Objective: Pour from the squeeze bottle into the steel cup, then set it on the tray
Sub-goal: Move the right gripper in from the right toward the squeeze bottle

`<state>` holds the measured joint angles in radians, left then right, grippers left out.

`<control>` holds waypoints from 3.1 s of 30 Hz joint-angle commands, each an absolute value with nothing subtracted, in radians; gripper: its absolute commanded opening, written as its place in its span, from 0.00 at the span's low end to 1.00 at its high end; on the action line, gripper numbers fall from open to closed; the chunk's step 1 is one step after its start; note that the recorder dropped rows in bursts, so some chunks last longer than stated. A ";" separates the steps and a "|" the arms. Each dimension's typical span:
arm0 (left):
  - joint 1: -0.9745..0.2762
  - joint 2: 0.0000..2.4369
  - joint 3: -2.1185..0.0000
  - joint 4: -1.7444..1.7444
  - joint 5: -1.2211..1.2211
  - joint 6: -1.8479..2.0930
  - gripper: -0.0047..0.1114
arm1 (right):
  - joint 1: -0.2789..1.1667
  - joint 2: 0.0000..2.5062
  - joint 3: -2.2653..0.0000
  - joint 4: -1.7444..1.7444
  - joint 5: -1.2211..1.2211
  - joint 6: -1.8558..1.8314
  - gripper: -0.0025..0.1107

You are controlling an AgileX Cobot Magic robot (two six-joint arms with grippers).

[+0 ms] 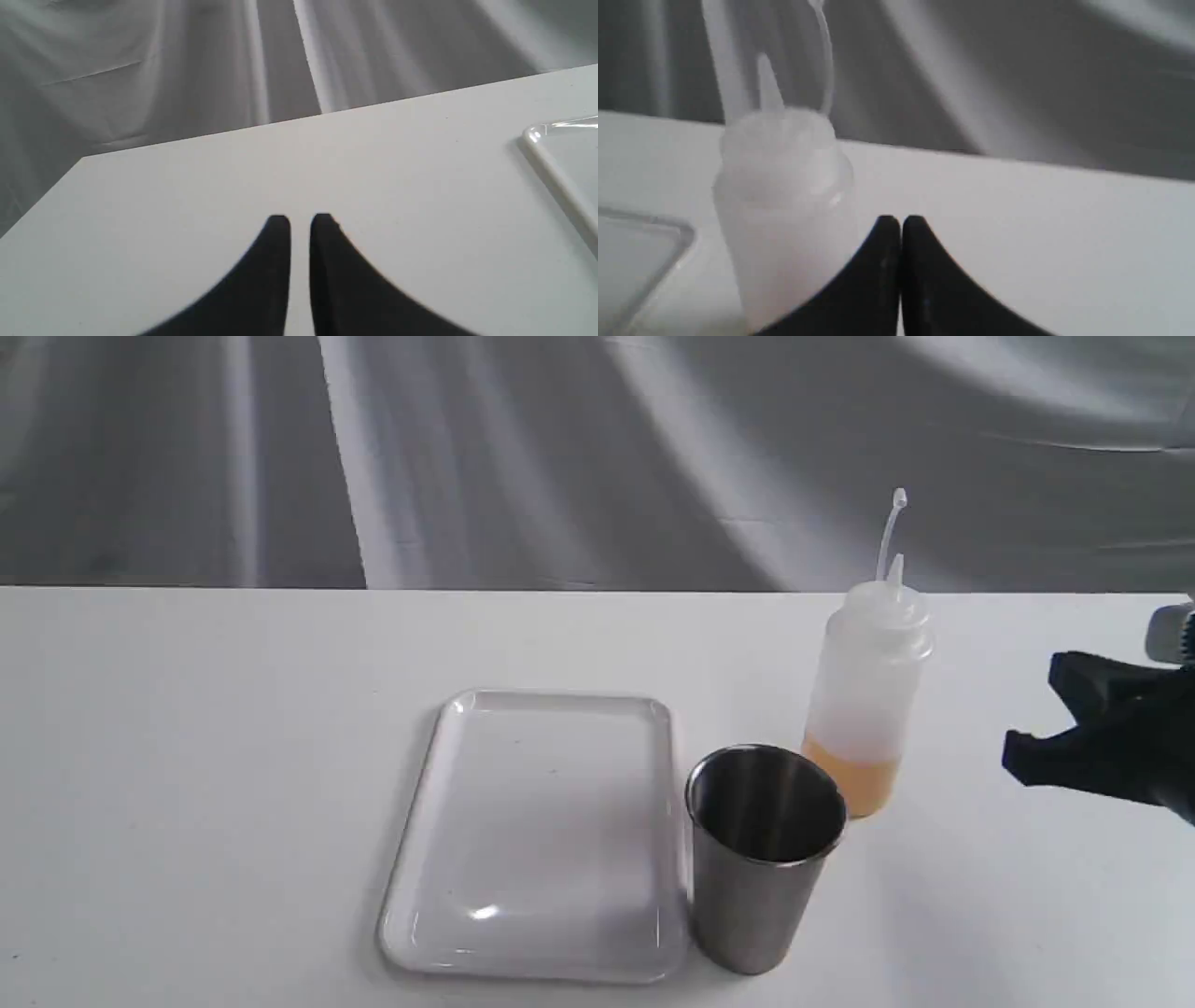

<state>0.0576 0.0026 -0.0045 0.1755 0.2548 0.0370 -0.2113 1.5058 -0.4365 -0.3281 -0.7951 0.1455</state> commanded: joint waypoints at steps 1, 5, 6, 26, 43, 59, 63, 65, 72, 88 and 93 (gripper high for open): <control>0.060 0.000 0.000 0.175 0.239 0.029 0.11 | -0.273 1.505 -0.482 -0.548 -0.881 0.254 0.02; 0.060 0.000 0.000 0.175 0.239 0.029 0.11 | -0.282 1.505 -0.569 -0.748 -0.749 0.350 0.02; 0.060 0.000 0.000 0.175 0.239 0.029 0.11 | -0.282 1.505 -0.586 -0.803 -0.720 0.361 0.02; 0.060 0.000 0.000 0.175 0.239 0.030 0.11 | -0.356 1.771 -0.619 -1.216 -0.852 0.478 0.02; 0.060 0.000 0.000 0.175 0.239 0.032 0.11 | -0.525 1.784 -0.719 -1.202 -1.013 0.480 0.30; 0.060 0.000 0.000 0.175 0.239 0.030 0.11 | -0.526 1.906 -0.735 -1.233 -1.197 0.524 0.88; 0.060 0.000 0.000 0.175 0.239 0.032 0.11 | -0.537 1.908 -0.735 -1.249 -1.197 0.532 0.89; 0.060 0.000 0.000 0.175 0.239 0.032 0.11 | -0.537 1.908 -0.735 -1.248 -1.194 0.548 0.89; 0.060 0.000 0.000 0.175 0.239 0.032 0.11 | -0.533 1.908 -0.735 -1.257 -1.192 0.581 0.89; 0.060 0.000 0.000 0.175 0.239 0.031 0.11 | -0.533 1.997 -0.735 -1.284 -1.219 0.614 0.89; 0.060 0.000 0.000 0.175 0.239 0.031 0.11 | -0.531 2.052 -0.735 -1.248 -1.205 0.570 0.89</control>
